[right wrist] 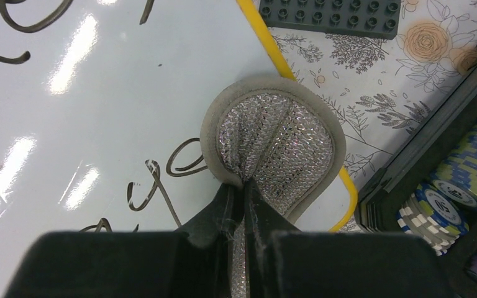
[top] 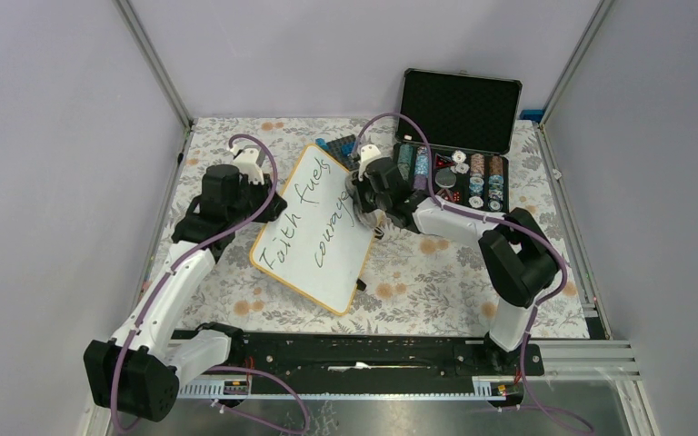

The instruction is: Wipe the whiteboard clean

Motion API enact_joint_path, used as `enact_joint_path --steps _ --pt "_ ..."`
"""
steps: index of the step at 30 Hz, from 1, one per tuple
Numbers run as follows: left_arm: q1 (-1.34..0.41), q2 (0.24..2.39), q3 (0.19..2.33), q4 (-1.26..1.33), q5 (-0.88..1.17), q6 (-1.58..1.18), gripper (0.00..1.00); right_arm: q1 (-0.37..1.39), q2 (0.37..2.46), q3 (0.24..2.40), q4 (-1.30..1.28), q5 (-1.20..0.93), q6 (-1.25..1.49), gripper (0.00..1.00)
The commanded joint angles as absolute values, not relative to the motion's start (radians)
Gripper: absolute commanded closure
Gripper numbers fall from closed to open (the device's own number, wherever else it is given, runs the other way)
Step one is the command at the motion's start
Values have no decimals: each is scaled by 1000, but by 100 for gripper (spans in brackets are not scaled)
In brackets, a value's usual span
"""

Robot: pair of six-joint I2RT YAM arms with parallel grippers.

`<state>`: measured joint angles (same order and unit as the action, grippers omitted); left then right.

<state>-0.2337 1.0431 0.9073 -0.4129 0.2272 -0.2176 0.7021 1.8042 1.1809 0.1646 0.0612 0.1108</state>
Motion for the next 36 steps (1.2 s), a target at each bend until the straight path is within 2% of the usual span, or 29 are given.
enact_joint_path --steps 1,7,12,16,22,28,36 --pt "-233 1064 908 -379 238 -196 85 733 1816 1247 195 8 108 100" --pt "-233 1068 907 -379 231 -192 92 834 1830 1292 173 3 114 100" --pt "-234 1067 908 -380 226 -189 96 871 1801 1264 230 -82 148 100" --pt "-235 1059 904 -380 220 -186 100 848 1806 1240 249 33 200 100" --pt "-234 1046 899 -380 209 -186 100 716 1841 1196 202 33 315 100" --pt "-236 1046 900 -380 211 -186 100 637 1822 1125 189 44 317 100" --pt "-236 1053 902 -380 209 -186 100 663 1856 1206 195 -148 350 100"
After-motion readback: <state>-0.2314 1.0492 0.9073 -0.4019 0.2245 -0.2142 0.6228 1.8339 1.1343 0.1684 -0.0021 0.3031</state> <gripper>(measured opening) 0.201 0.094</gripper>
